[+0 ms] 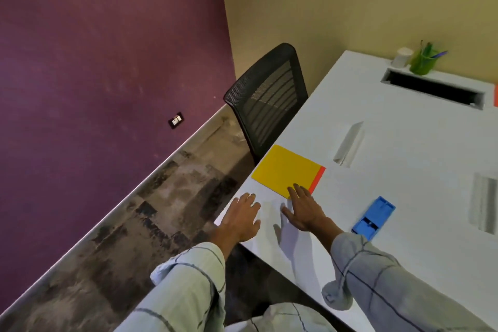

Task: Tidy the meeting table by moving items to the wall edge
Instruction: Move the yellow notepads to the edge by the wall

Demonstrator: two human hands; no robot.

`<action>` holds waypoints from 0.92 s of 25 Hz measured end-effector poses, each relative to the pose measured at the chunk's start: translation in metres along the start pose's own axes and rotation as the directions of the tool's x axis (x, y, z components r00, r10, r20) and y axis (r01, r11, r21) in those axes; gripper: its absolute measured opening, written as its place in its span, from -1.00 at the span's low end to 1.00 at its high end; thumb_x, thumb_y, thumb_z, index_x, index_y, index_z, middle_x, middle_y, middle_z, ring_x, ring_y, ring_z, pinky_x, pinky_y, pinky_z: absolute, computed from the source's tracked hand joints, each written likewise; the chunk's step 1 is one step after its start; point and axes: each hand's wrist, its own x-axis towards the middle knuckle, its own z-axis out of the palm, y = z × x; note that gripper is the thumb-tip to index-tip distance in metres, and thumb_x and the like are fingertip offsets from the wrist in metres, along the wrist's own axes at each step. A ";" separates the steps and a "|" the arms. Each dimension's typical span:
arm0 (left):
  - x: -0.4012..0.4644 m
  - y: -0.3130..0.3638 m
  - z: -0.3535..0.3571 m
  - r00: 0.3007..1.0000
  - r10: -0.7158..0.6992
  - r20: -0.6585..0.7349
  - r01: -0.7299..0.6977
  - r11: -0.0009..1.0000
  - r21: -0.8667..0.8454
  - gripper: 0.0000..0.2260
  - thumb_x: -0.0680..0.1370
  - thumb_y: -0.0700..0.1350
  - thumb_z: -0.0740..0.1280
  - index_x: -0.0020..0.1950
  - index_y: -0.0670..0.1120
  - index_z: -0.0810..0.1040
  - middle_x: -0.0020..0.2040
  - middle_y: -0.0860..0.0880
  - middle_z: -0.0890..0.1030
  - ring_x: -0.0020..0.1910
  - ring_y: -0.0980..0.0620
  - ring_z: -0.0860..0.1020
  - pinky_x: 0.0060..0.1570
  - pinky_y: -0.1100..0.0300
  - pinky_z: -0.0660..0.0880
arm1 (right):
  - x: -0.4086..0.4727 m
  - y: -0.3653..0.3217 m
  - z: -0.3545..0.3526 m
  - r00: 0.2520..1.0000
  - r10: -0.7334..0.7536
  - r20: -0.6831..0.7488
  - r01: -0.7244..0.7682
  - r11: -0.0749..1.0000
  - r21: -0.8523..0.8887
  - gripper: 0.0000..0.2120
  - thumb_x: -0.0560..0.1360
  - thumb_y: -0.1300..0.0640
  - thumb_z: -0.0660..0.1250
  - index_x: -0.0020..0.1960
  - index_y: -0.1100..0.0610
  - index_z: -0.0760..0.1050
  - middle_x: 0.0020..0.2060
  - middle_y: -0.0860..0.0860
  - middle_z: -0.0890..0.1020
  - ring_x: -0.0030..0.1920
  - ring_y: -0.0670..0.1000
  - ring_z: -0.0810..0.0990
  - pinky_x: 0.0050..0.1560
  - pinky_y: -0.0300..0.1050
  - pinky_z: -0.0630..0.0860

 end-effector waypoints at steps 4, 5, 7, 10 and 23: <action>0.053 -0.018 -0.008 0.986 0.160 0.038 -0.162 0.984 0.072 -0.48 0.64 0.10 0.11 0.55 -0.09 0.17 0.60 -0.15 0.05 0.57 -0.16 0.01 0.53 -0.11 0.03 | 0.023 -0.001 0.008 0.987 0.151 -0.047 -0.145 0.984 0.104 -0.31 0.63 -0.18 0.09 0.59 0.19 0.02 0.59 0.19 0.04 0.58 0.21 0.01 0.56 0.11 0.05; 0.067 -0.024 -0.012 0.978 0.204 0.041 -0.207 0.974 0.091 -0.48 0.64 0.10 0.12 0.54 -0.09 0.18 0.60 -0.16 0.06 0.57 -0.17 0.03 0.52 -0.11 0.06 | 0.029 -0.003 0.010 0.975 0.214 -0.063 -0.202 0.967 0.158 -0.31 0.63 -0.17 0.10 0.58 0.21 0.02 0.59 0.20 0.05 0.58 0.22 0.01 0.56 0.11 0.05; 0.094 -0.035 -0.016 0.957 0.283 0.062 -0.288 0.950 0.120 -0.46 0.62 0.09 0.16 0.55 -0.08 0.17 0.59 -0.16 0.08 0.56 -0.18 0.04 0.50 -0.12 0.08 | 0.043 -0.008 0.014 0.929 0.356 -0.100 -0.321 0.910 0.262 -0.29 0.62 -0.15 0.14 0.57 0.25 0.03 0.58 0.22 0.06 0.58 0.22 0.01 0.55 0.10 0.04; 0.129 -0.050 -0.018 0.910 0.376 0.174 -0.401 0.904 0.147 -0.41 0.60 0.08 0.22 0.57 -0.05 0.11 0.60 -0.15 0.04 0.57 -0.20 -0.01 0.49 -0.18 0.05 | 0.062 -0.024 0.016 0.806 0.585 -0.088 -0.505 0.757 0.414 -0.25 0.59 -0.13 0.24 0.55 0.29 0.04 0.54 0.24 0.15 0.52 0.27 0.16 0.51 0.10 0.14; 0.205 -0.072 -0.024 0.614 0.484 0.624 -0.637 0.771 0.028 -0.32 0.57 0.07 0.29 0.57 -0.16 0.08 0.61 -0.17 -0.08 0.56 -0.20 0.04 0.45 -0.16 0.23 | 0.093 -0.041 0.018 0.461 0.886 0.056 -0.701 0.325 0.635 -0.23 0.41 -0.08 0.49 0.44 0.23 0.24 0.33 0.19 0.46 0.32 0.23 0.44 0.34 0.14 0.38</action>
